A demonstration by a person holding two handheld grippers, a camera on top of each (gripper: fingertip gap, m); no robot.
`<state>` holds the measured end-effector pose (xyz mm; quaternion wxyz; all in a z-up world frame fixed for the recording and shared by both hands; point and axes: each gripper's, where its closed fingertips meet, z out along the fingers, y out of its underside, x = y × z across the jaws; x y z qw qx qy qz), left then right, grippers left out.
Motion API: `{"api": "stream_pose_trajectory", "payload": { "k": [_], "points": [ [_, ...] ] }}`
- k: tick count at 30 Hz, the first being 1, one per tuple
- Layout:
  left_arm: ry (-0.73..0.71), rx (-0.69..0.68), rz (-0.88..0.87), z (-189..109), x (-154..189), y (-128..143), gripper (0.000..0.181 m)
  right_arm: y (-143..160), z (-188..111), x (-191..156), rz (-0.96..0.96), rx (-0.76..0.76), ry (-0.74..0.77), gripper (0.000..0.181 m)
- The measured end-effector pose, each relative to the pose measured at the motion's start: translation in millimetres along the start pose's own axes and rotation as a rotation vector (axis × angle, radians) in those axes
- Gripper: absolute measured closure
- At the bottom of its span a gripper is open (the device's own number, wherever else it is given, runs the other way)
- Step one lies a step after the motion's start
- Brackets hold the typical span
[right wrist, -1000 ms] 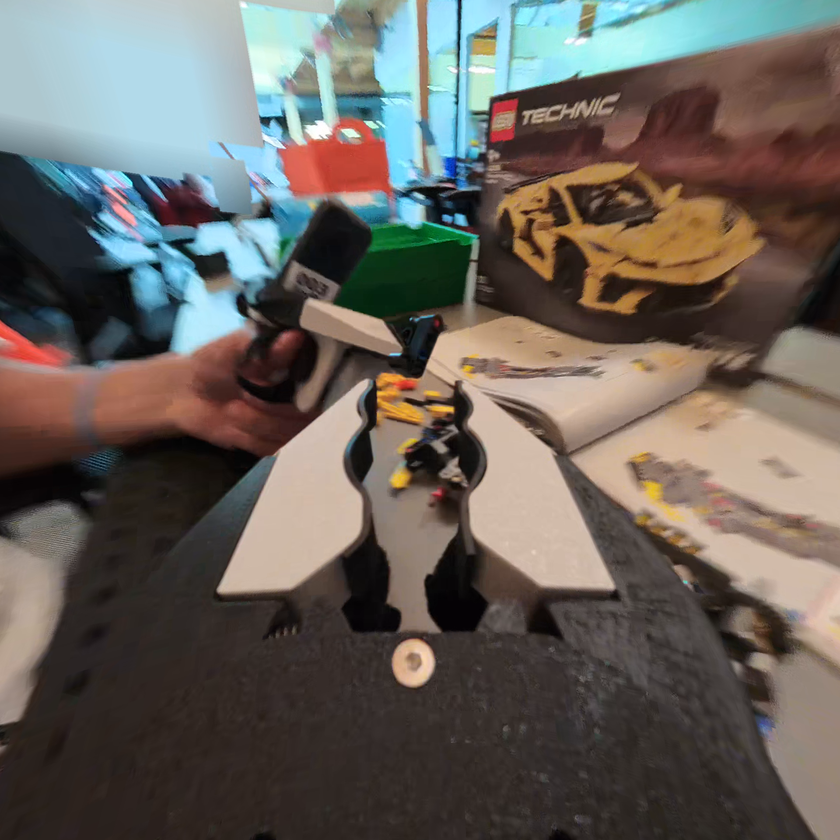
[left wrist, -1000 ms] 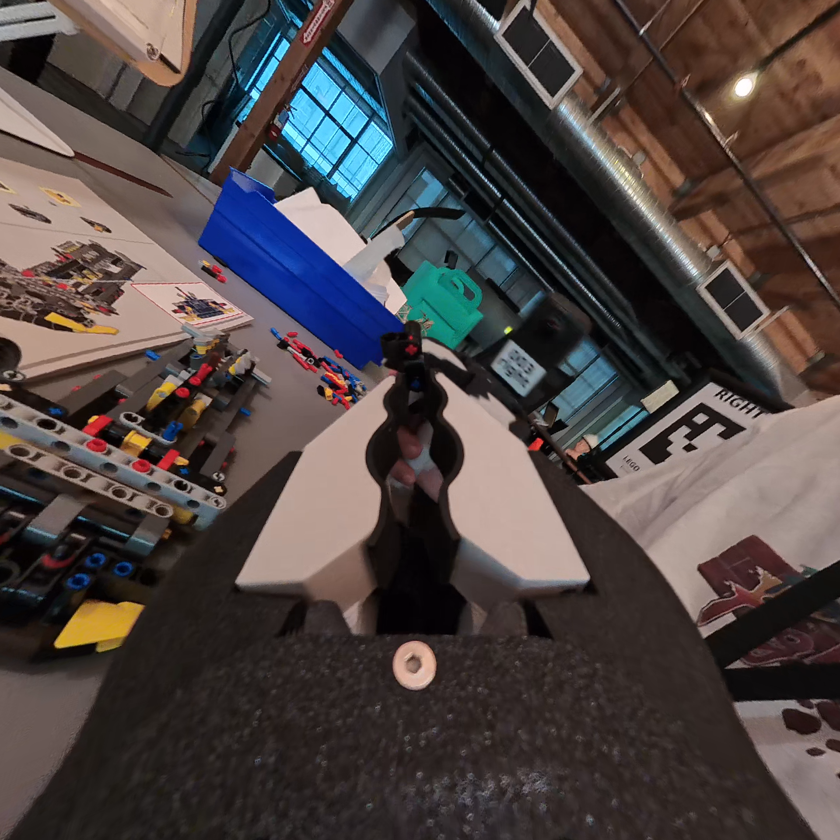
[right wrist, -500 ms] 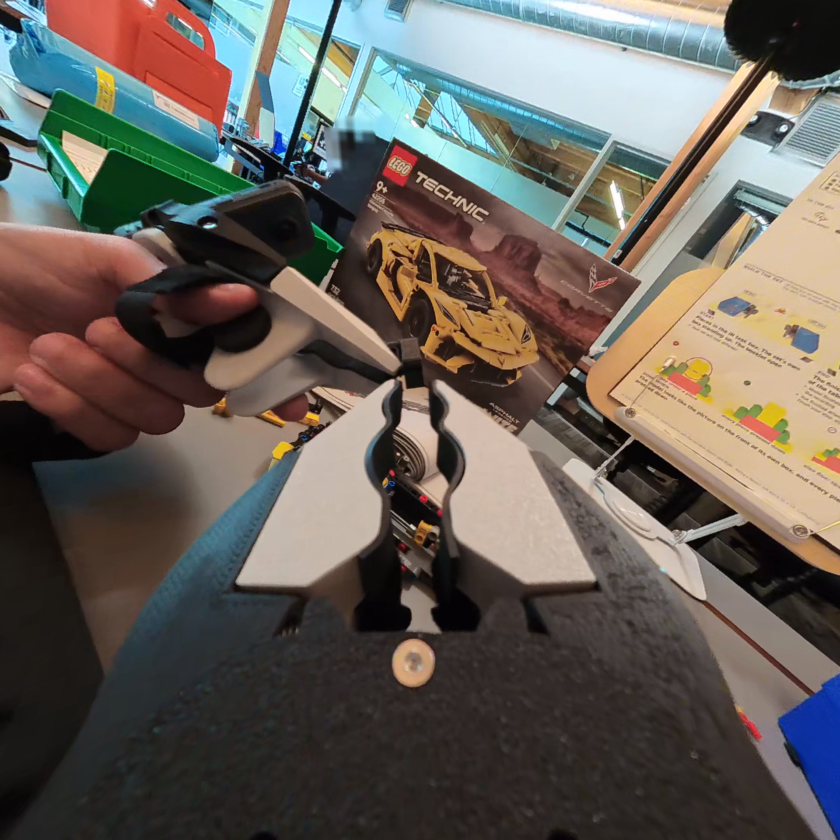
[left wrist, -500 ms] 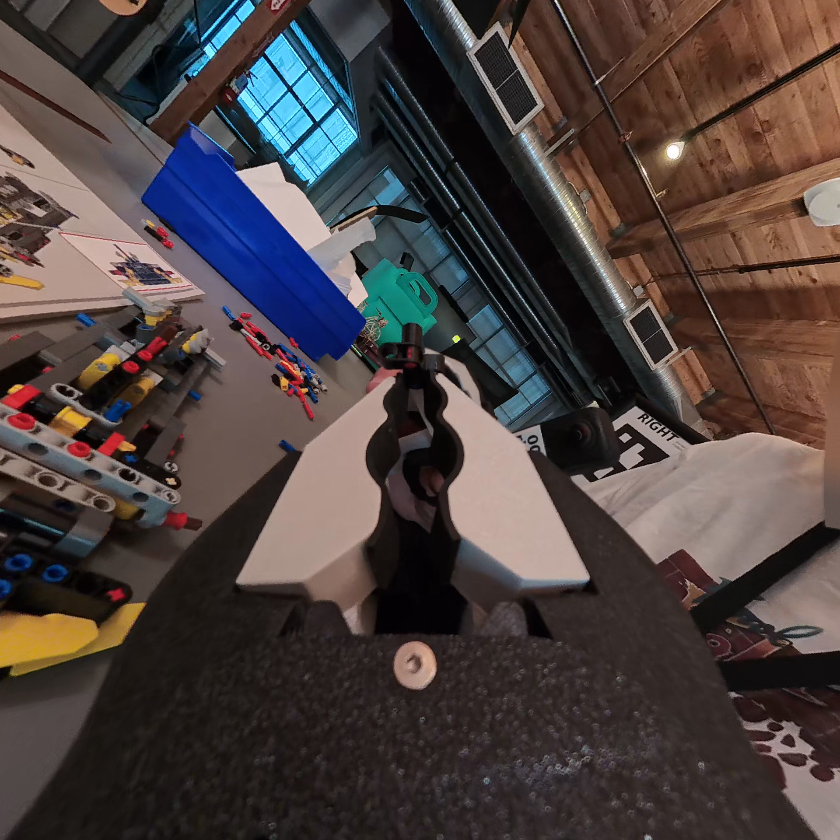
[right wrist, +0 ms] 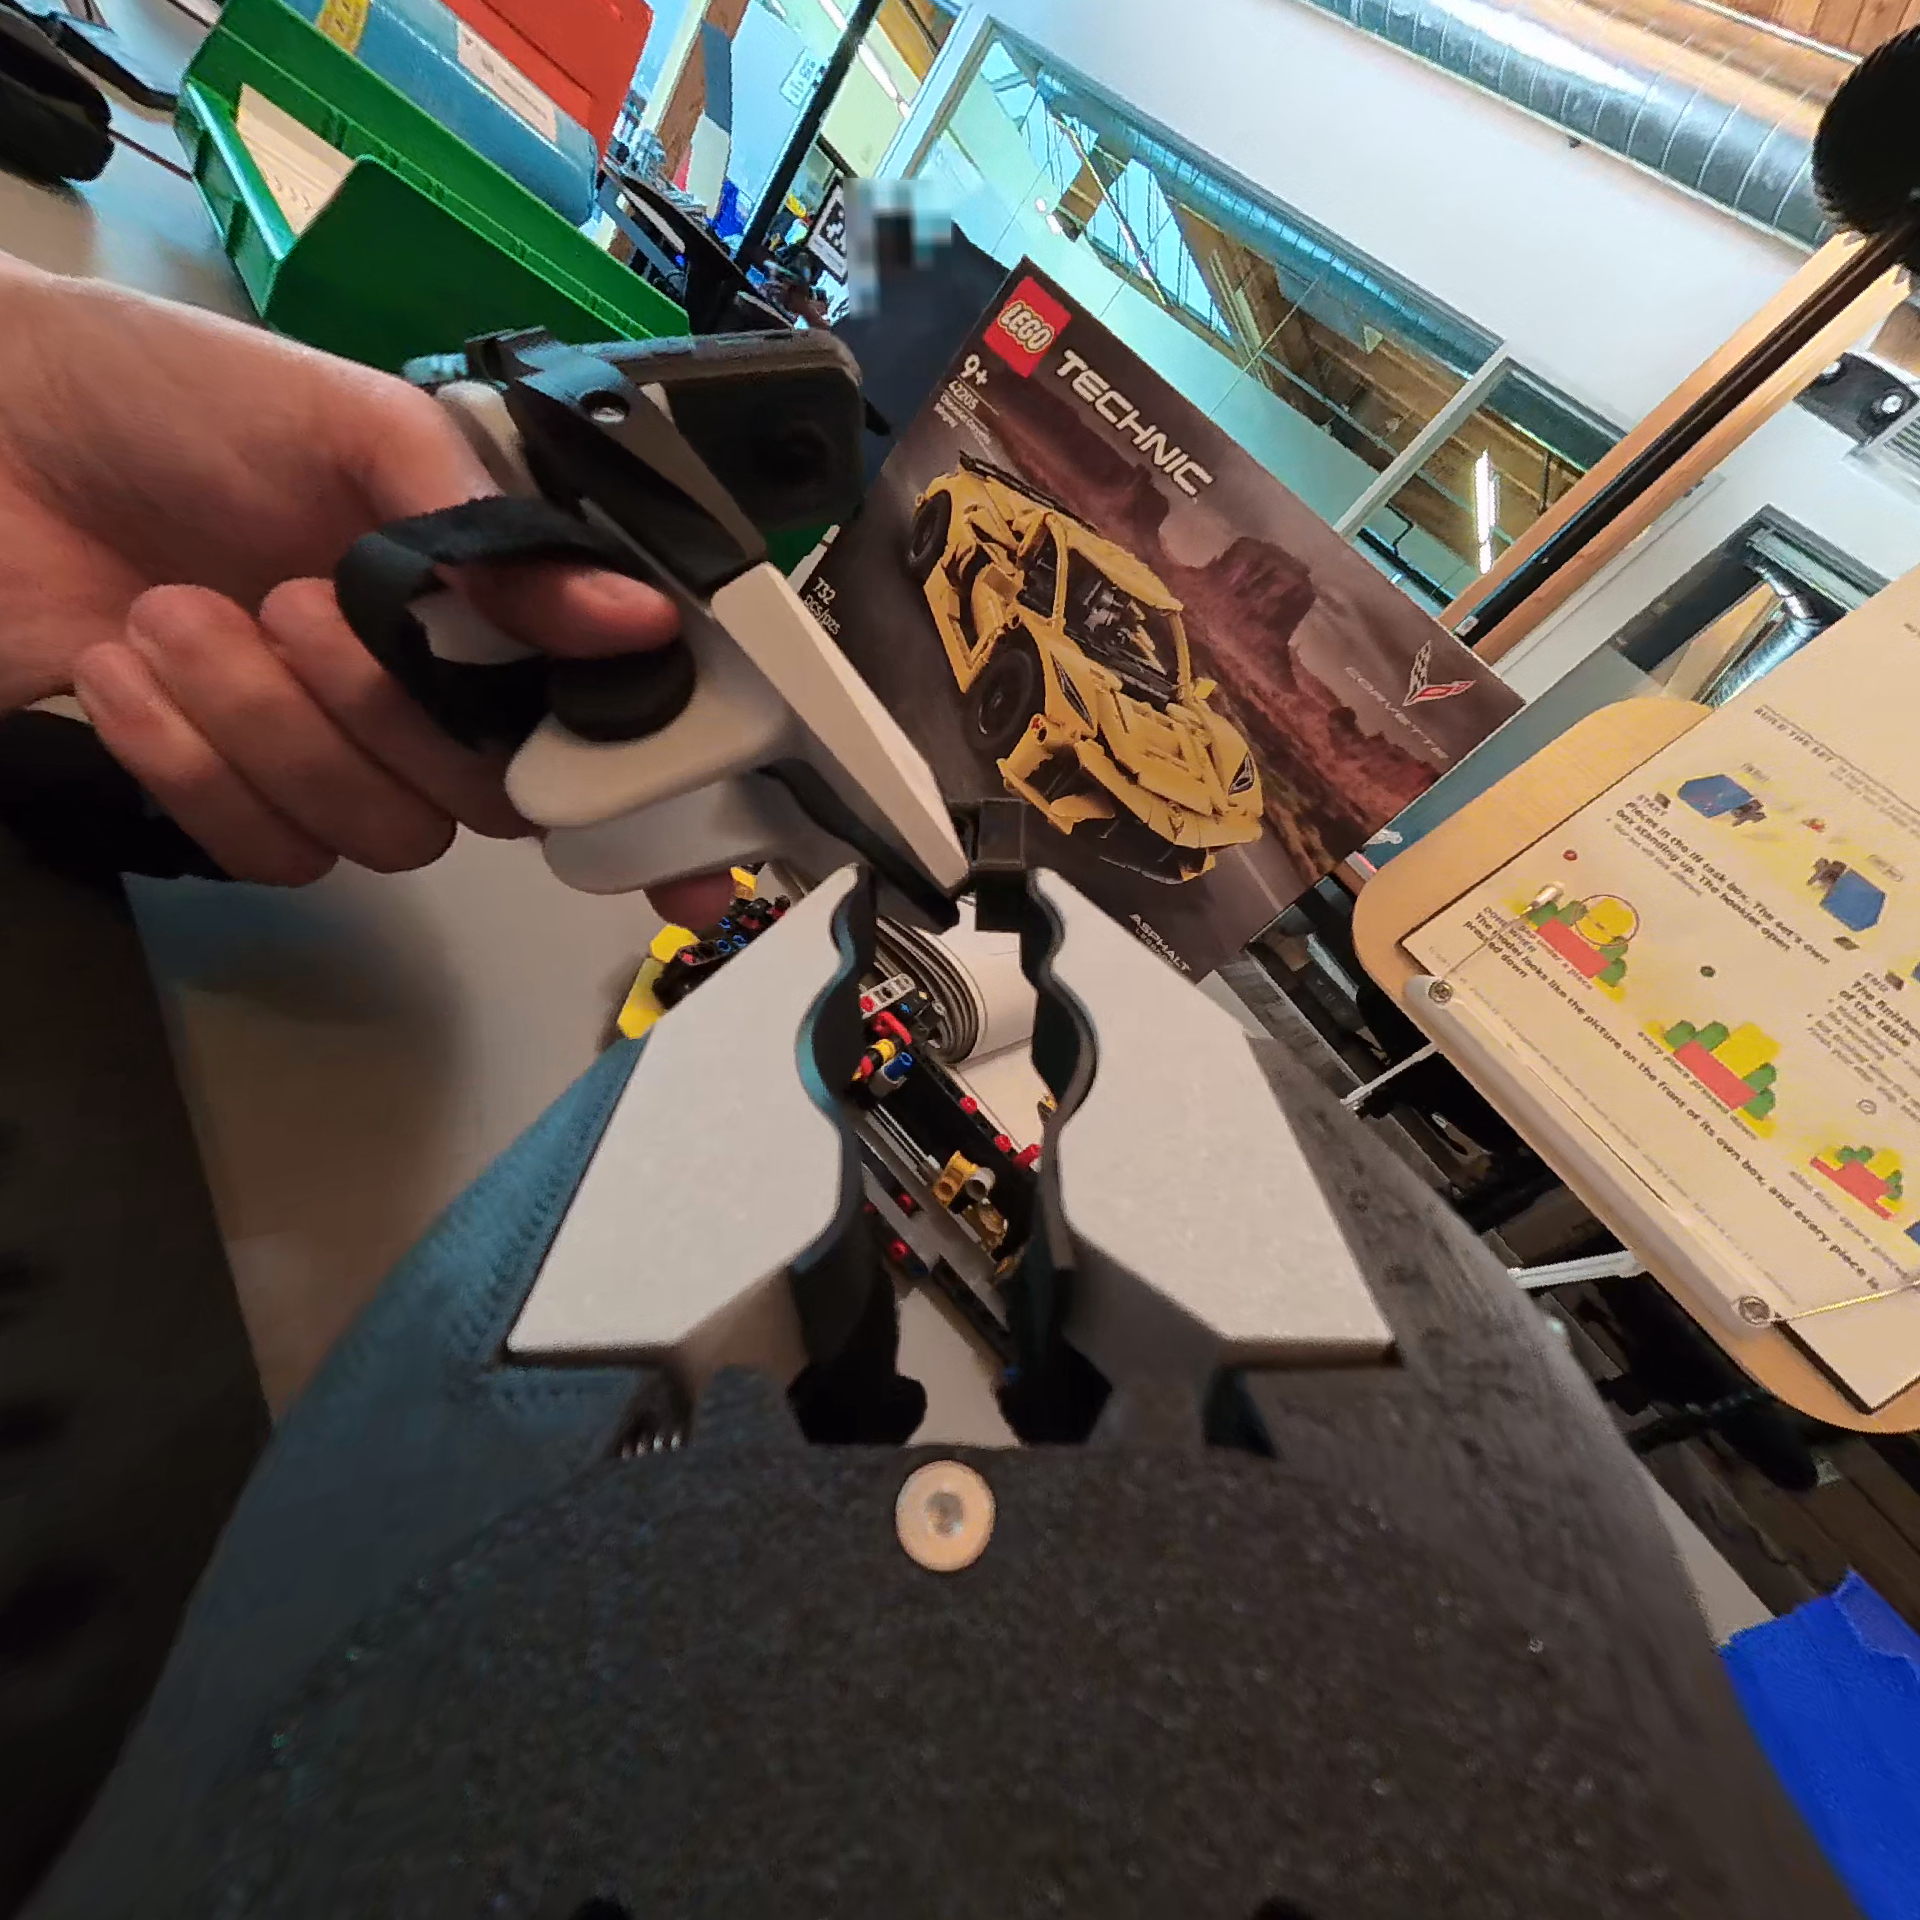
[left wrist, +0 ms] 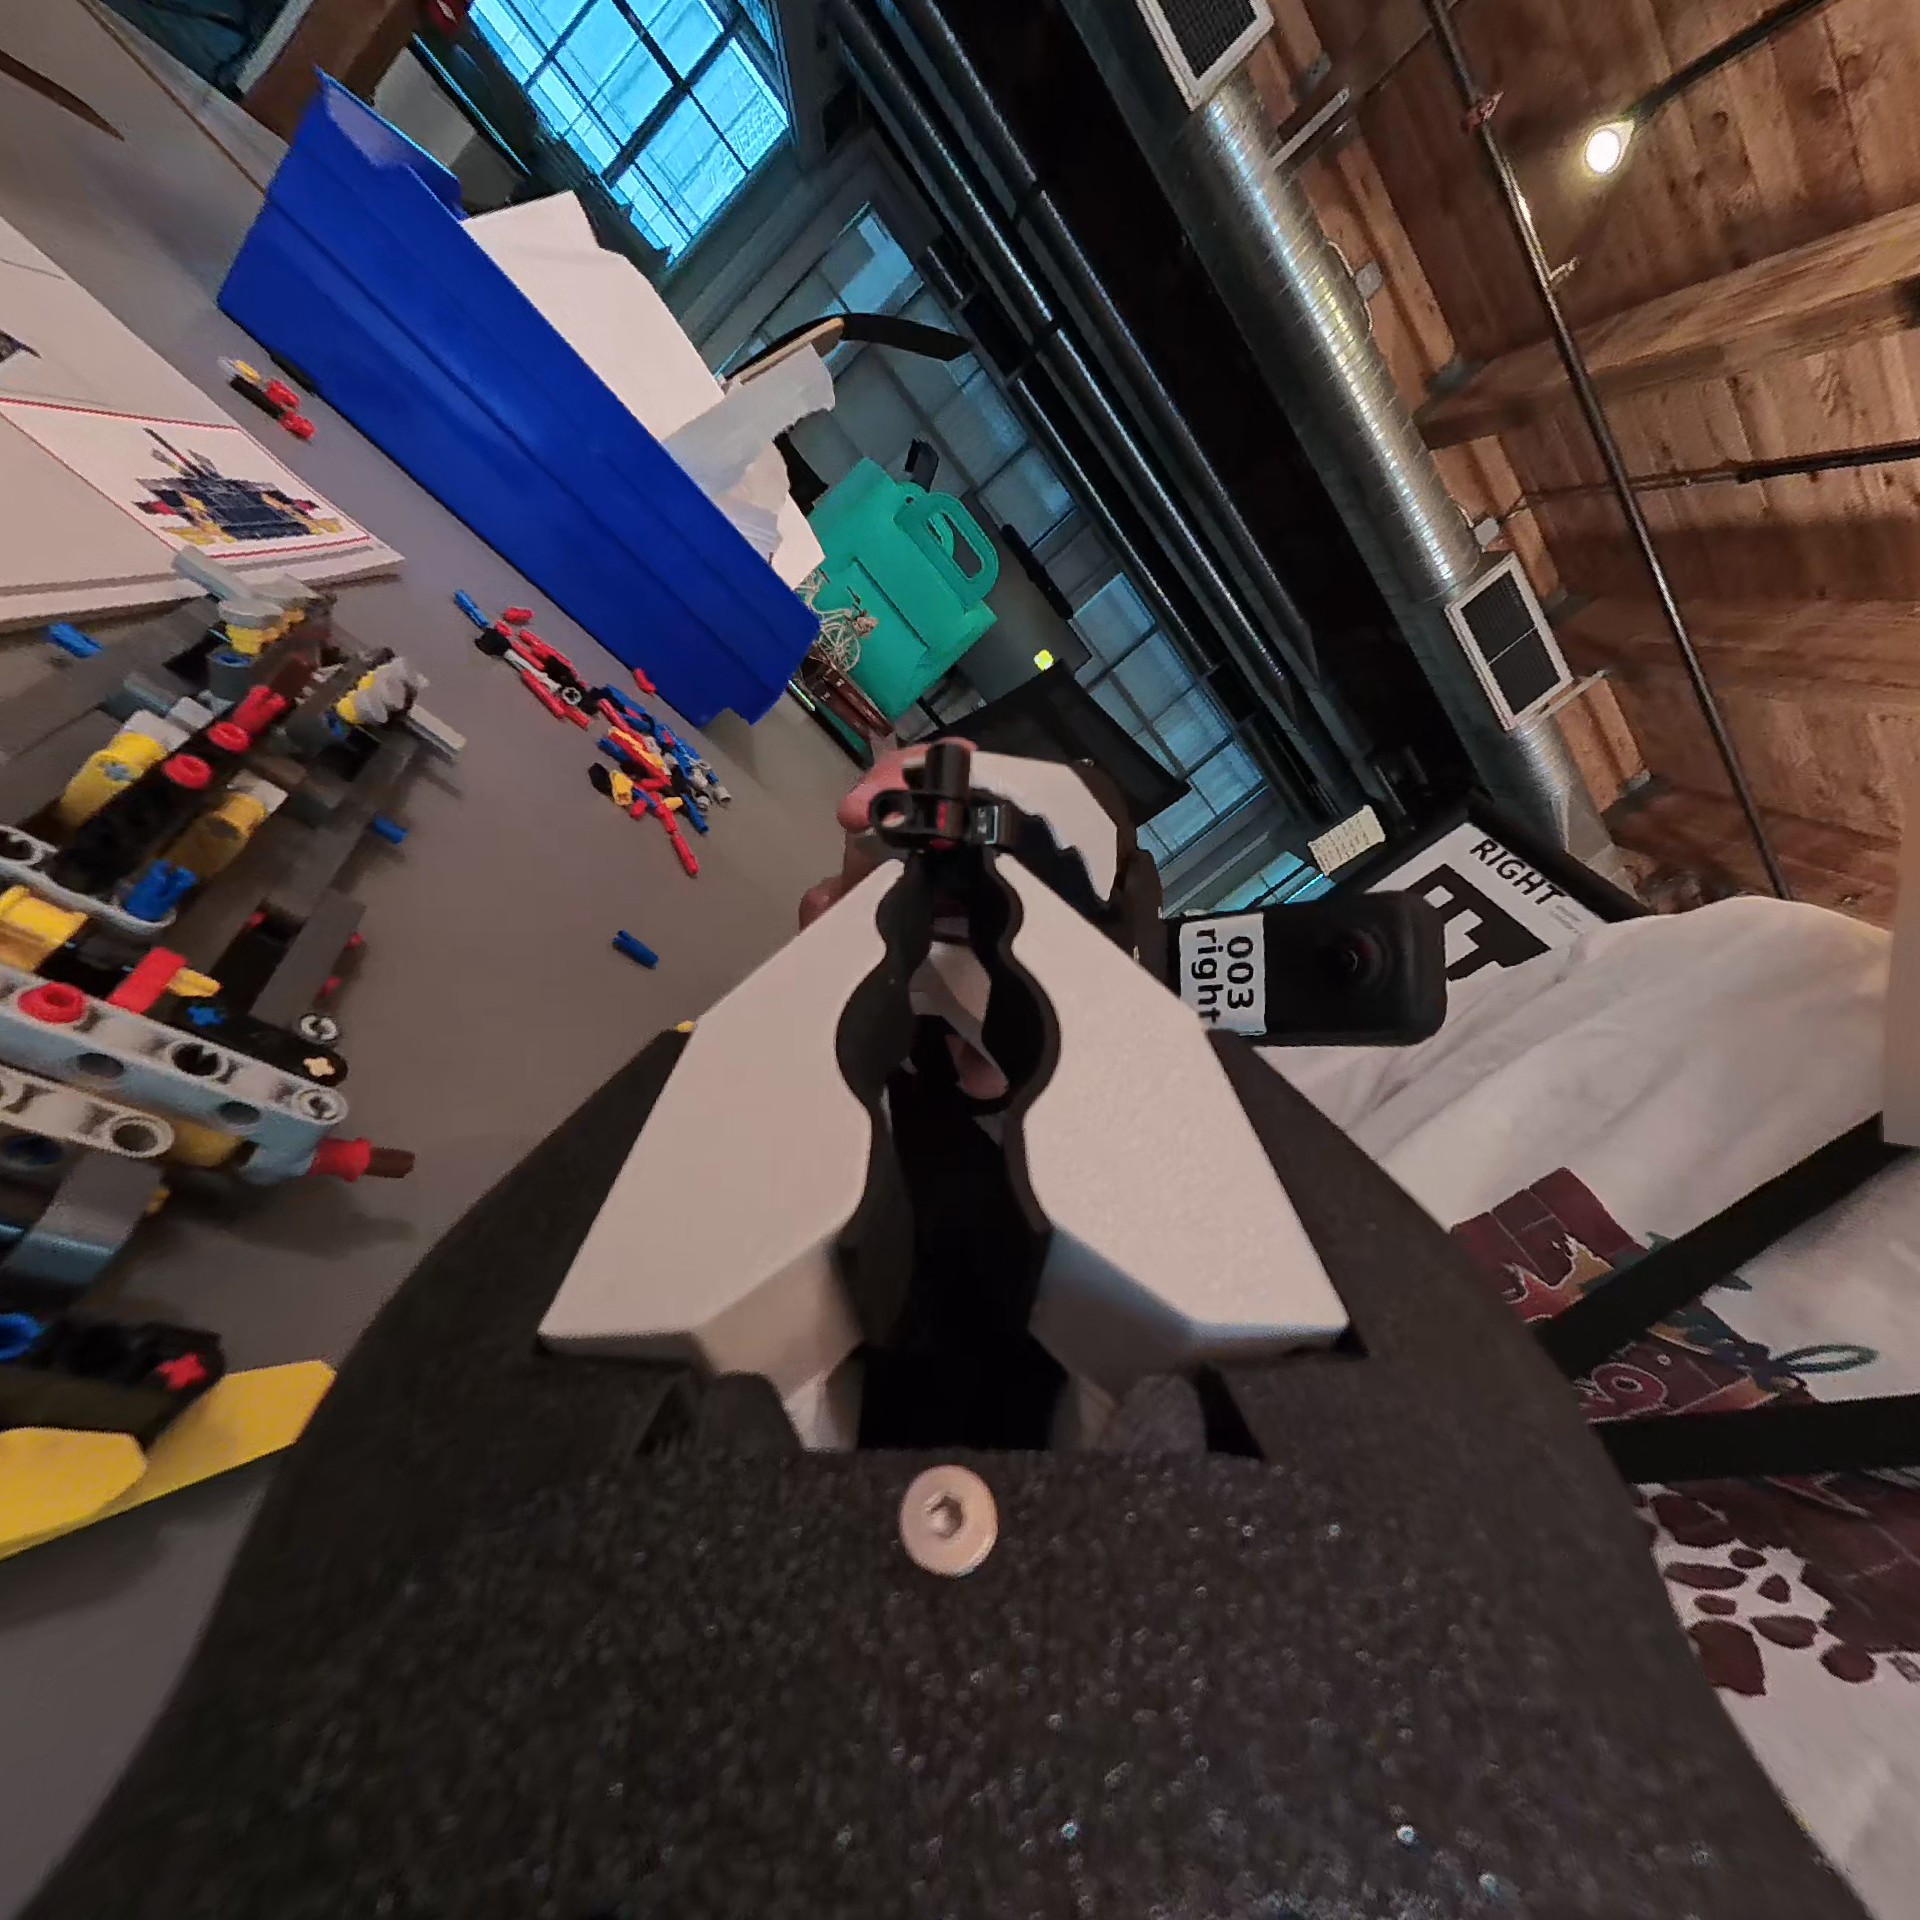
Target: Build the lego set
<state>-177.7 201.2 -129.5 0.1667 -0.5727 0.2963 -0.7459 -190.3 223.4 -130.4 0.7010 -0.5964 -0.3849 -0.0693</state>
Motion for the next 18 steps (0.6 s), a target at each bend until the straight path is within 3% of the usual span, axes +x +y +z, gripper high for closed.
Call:
{"api": "stream_pose_trajectory", "payload": {
  "k": [3, 5, 8, 13, 18],
  "points": [
    [0.000, -0.008, 0.013, 0, 2, 1, 0.175, 0, -2, -1, 0.005, 0.015, -0.042, 0.158],
    [0.014, 0.016, 0.020, -2, 5, -3, 0.167, 4, -4, -1, 0.035, -0.016, -0.072, 0.176],
    [-0.005, 0.041, -0.005, -7, 0, -7, 0.163, 1, -6, 2, -0.013, 0.008, -0.024, 0.181],
    [-0.006, 0.056, -0.016, -9, -2, -9, 0.181, 3, -5, 2, -0.007, -0.001, -0.010, 0.181],
    [-0.074, 0.078, 0.039, -28, -4, -16, 0.179, 35, -25, 40, 0.311, -0.108, 0.019, 0.181]
  ]
}}
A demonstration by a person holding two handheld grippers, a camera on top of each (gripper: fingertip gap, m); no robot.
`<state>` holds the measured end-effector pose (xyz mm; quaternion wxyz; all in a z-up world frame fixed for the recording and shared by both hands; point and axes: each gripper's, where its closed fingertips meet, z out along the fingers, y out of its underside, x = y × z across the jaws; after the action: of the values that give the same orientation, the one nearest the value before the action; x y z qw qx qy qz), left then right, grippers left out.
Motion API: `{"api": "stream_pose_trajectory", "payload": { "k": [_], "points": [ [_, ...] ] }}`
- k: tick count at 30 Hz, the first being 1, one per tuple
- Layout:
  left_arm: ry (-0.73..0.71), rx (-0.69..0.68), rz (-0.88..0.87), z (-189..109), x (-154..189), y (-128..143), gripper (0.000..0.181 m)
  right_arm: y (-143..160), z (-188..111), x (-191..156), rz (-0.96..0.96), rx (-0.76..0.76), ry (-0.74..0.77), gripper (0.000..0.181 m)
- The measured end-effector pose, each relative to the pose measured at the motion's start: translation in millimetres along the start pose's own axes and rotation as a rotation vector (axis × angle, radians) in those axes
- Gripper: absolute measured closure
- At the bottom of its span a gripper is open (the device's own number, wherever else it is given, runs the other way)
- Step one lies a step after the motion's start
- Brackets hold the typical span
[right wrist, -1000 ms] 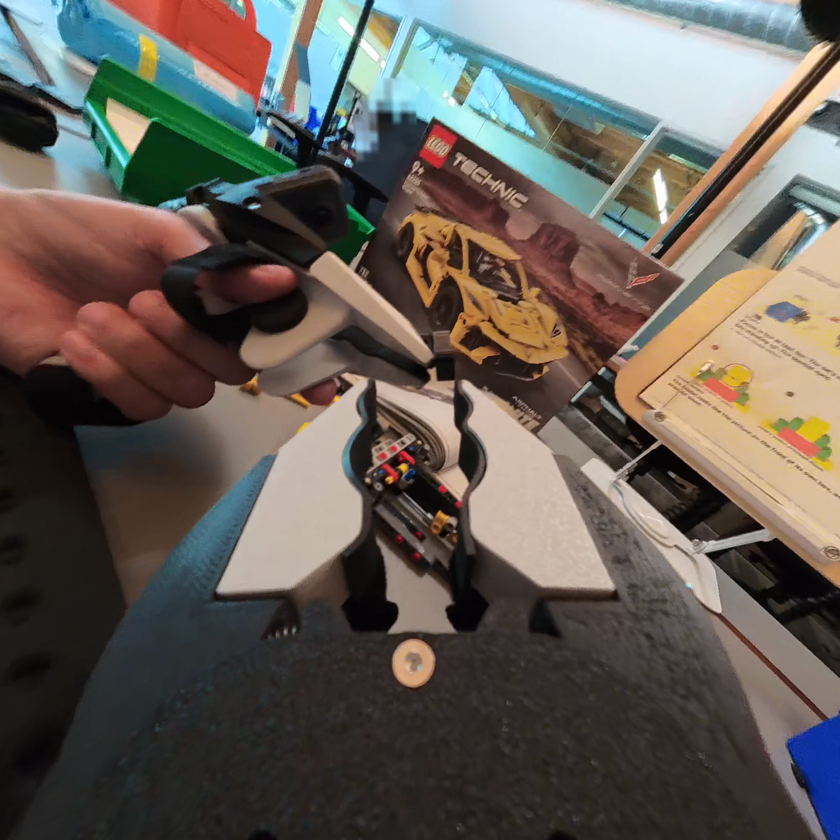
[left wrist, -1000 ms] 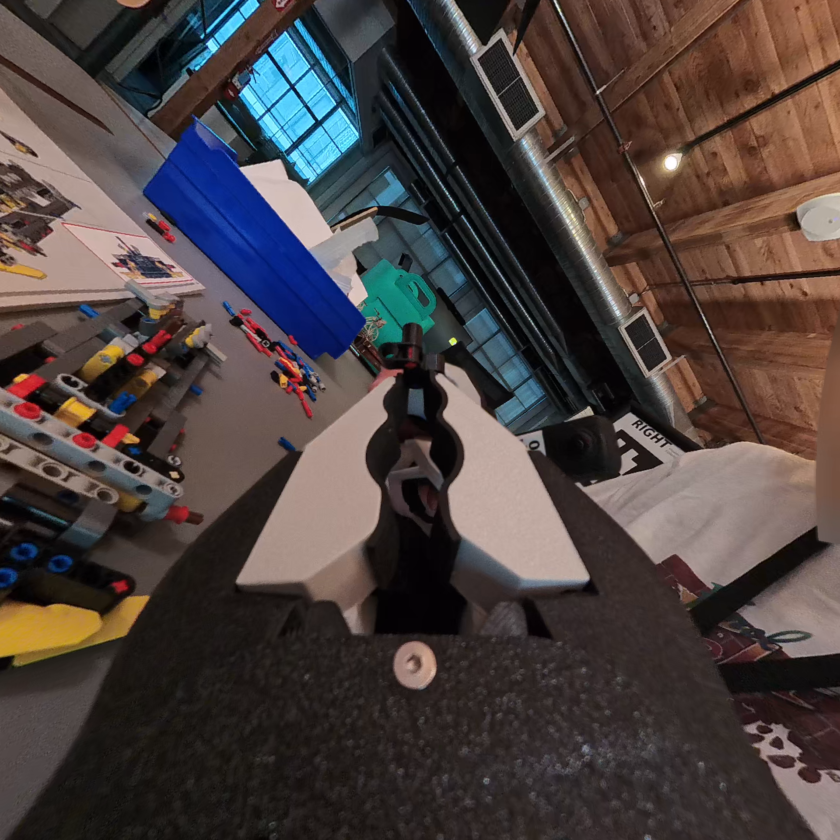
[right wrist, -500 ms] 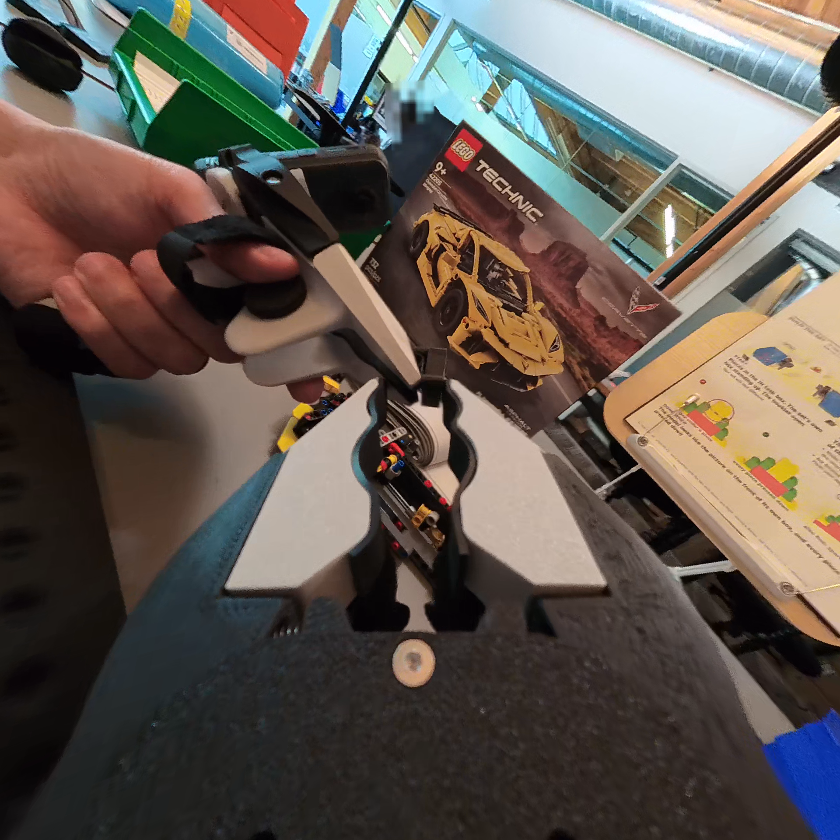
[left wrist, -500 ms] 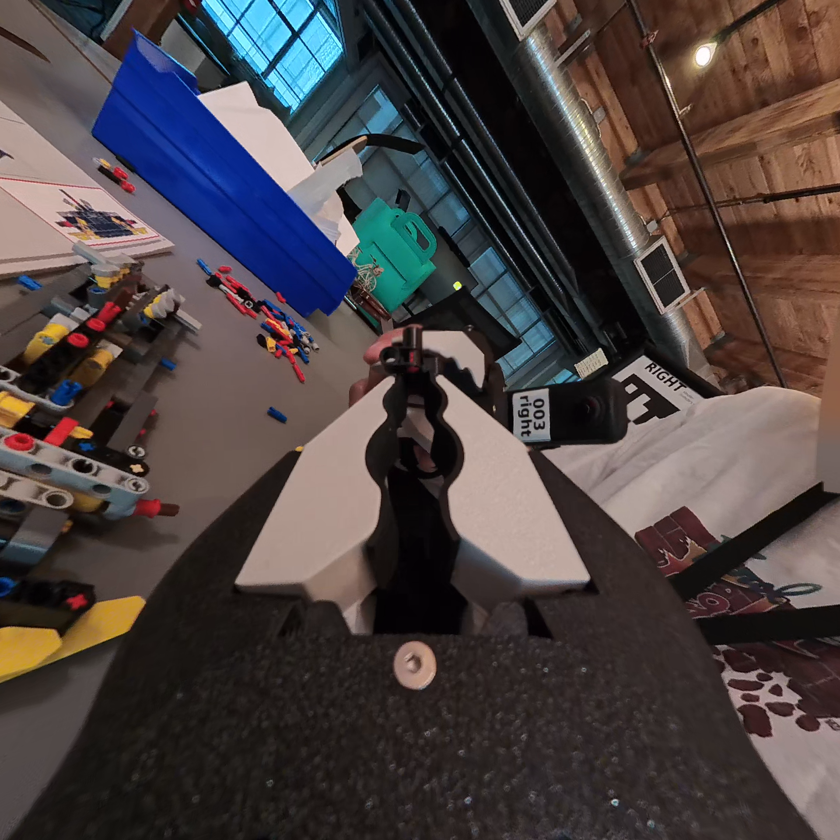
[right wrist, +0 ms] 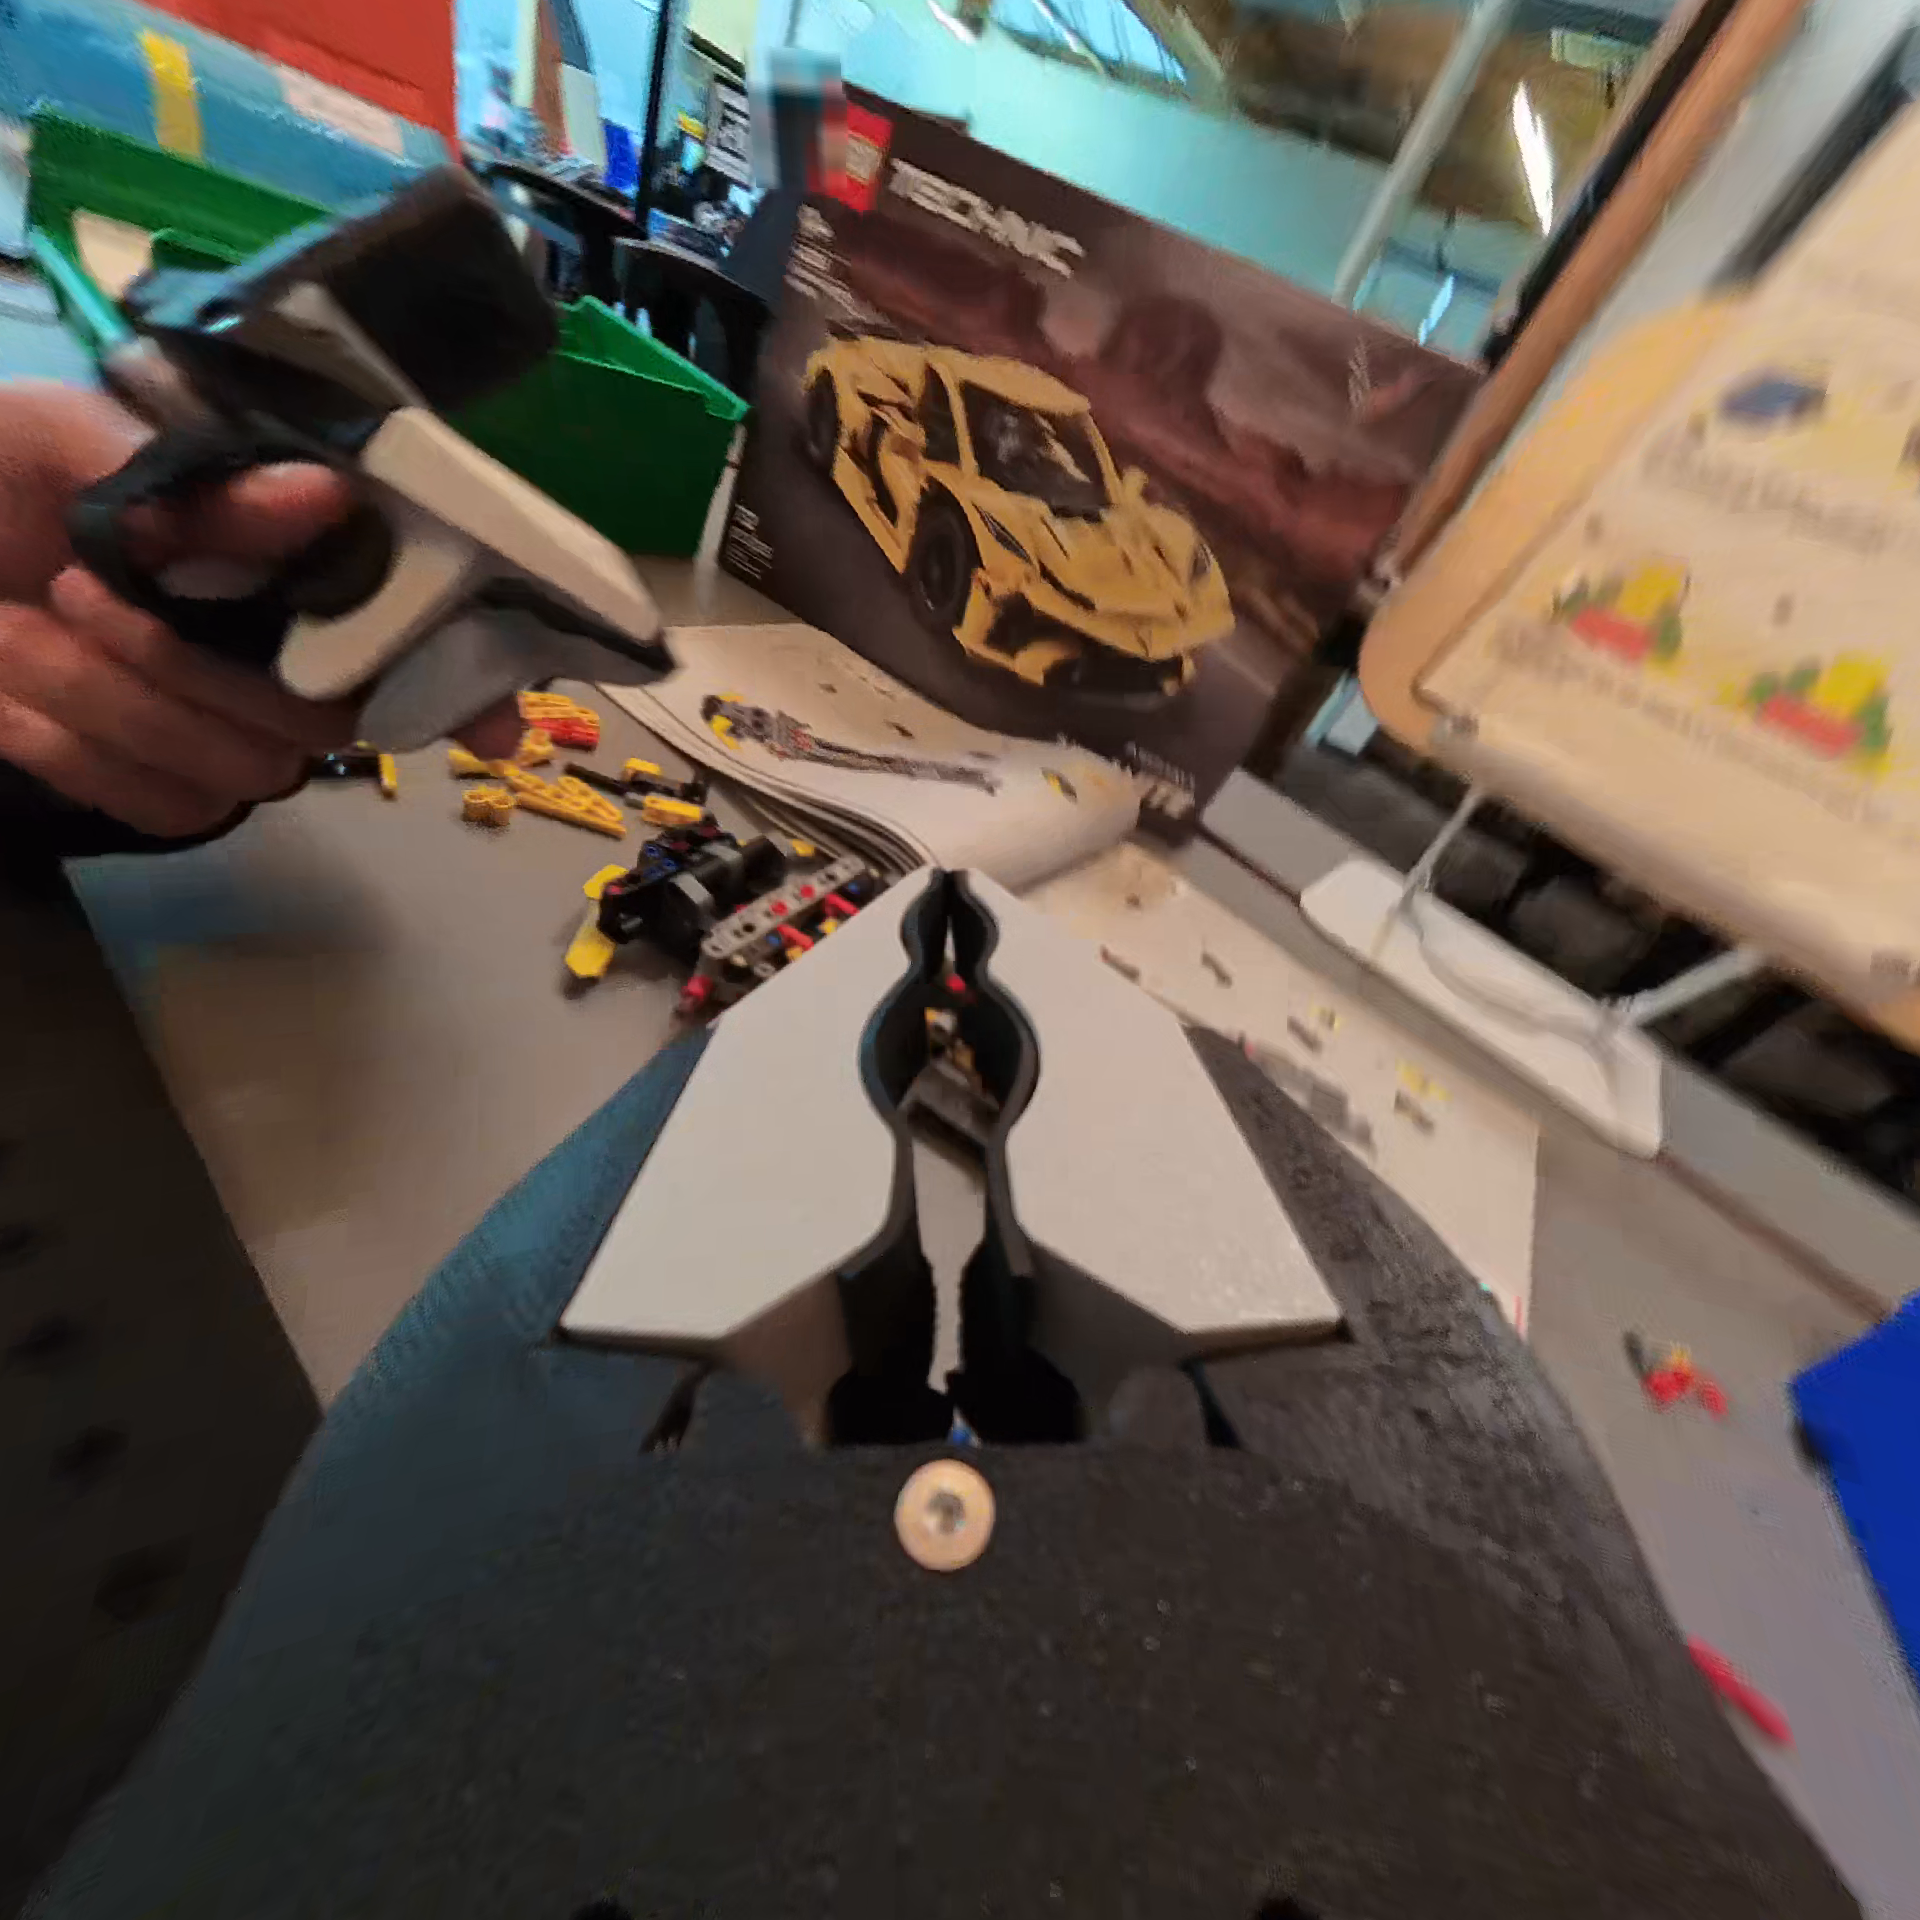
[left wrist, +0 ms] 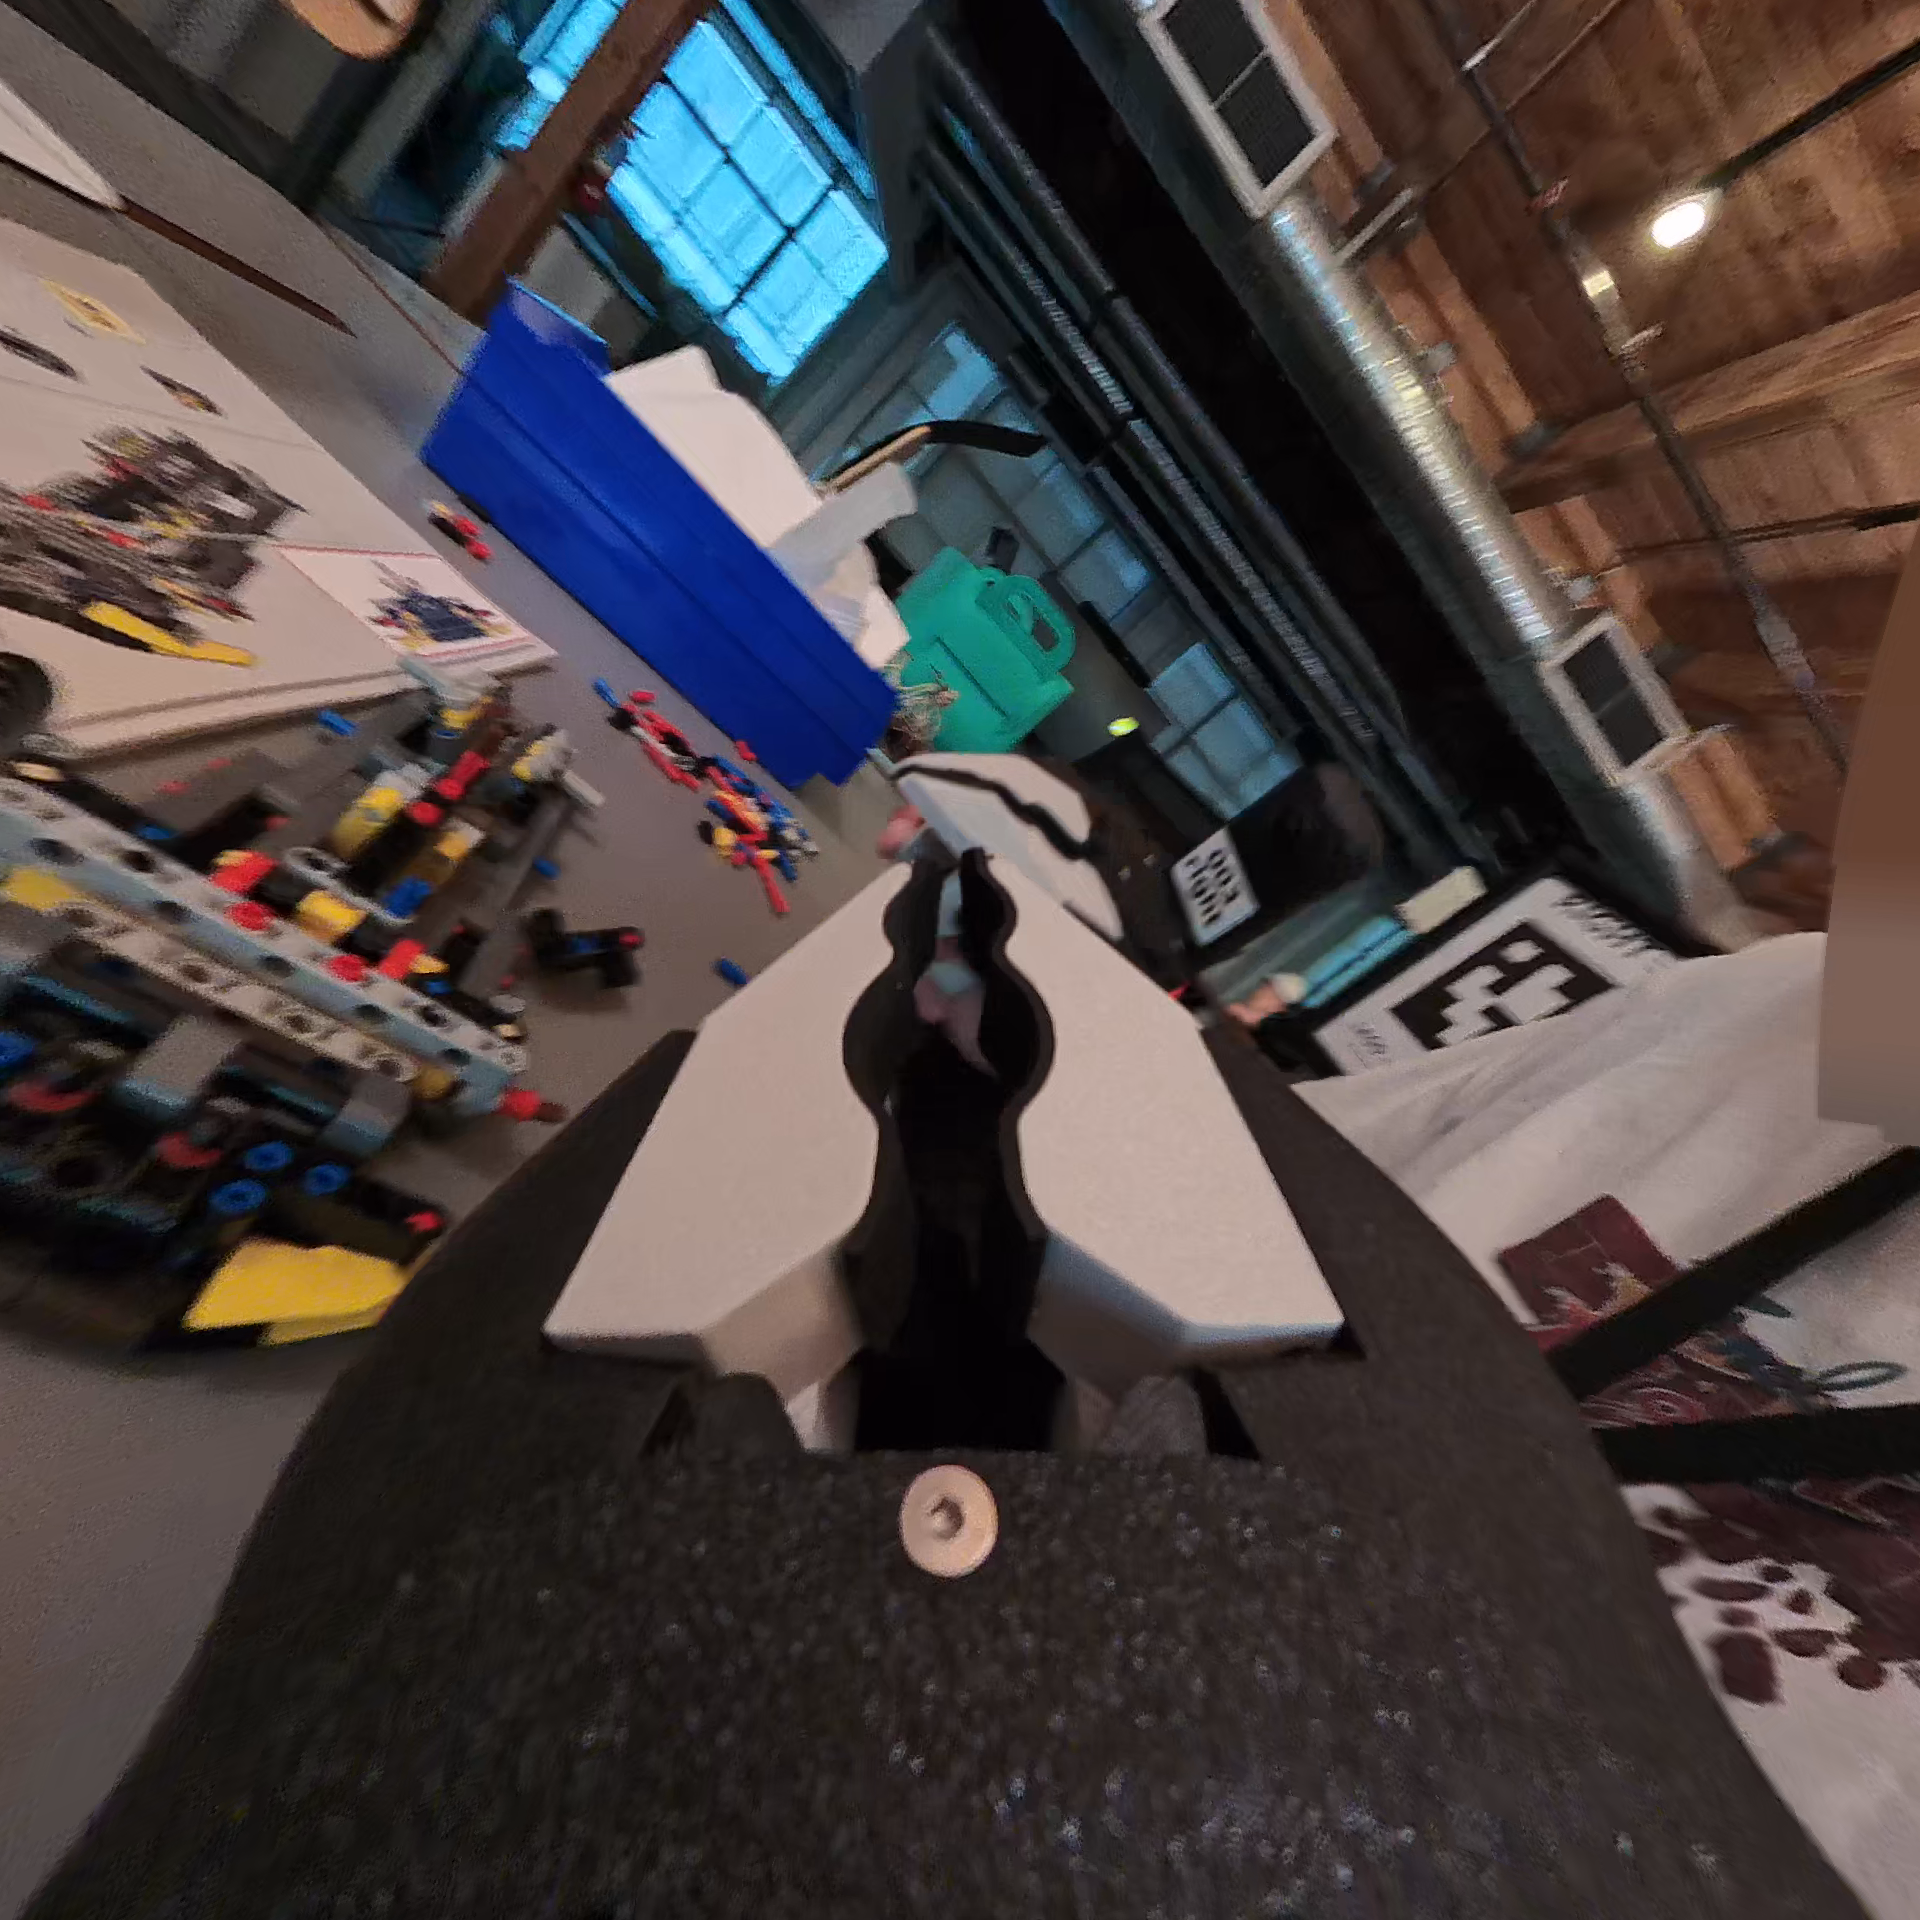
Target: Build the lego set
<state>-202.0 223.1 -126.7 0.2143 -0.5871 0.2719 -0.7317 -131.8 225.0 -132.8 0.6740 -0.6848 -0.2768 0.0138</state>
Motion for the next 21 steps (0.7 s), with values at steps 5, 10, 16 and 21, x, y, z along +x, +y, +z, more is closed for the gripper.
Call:
{"api": "stream_pose_trajectory", "payload": {
  "k": [5, 10, 16, 21],
  "points": [
    [-0.230, -0.119, 0.235, 1, -23, 9, 0.175, 73, -14, 16, 0.135, -0.434, -0.166, 0.177],
    [-0.293, -0.147, 0.369, 12, -27, 15, 0.175, 89, 1, -16, 0.267, -0.520, -0.388, 0.151],
    [-0.428, -0.272, 0.578, 11, -44, 31, 0.173, 112, 22, -21, 0.102, -0.581, -0.453, 0.157],
    [-0.496, -0.365, 0.598, 14, -59, 43, 0.162, 84, 25, -28, -0.061, -0.428, -0.452, 0.171]
  ]
}}
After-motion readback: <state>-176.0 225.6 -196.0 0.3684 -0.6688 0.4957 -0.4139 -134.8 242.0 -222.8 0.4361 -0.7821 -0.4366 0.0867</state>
